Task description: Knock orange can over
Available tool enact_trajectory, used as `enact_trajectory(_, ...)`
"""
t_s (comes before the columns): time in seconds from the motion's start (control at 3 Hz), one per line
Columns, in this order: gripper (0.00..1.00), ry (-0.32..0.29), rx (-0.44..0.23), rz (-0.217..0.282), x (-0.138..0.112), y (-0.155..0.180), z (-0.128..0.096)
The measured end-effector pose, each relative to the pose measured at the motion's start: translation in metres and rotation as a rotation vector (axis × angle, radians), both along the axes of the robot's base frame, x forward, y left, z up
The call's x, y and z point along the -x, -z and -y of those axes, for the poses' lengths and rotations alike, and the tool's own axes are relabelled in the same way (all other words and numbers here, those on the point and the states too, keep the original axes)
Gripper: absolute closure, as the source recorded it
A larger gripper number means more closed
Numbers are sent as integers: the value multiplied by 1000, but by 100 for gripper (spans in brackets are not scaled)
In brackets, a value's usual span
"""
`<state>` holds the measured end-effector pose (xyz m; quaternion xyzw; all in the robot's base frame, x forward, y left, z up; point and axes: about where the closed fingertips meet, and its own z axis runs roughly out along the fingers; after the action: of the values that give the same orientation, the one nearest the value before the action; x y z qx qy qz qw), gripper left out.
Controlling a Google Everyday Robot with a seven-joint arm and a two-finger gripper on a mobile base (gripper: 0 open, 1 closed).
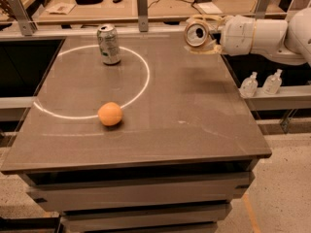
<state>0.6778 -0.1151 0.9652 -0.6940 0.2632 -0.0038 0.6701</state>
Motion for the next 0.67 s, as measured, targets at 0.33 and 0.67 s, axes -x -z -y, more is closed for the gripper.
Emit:
enact_trajectory(0.33,100,-33,118,117,8,9,1)
enact_trajectory(0.67,100,-80,237,163,19,26,6)
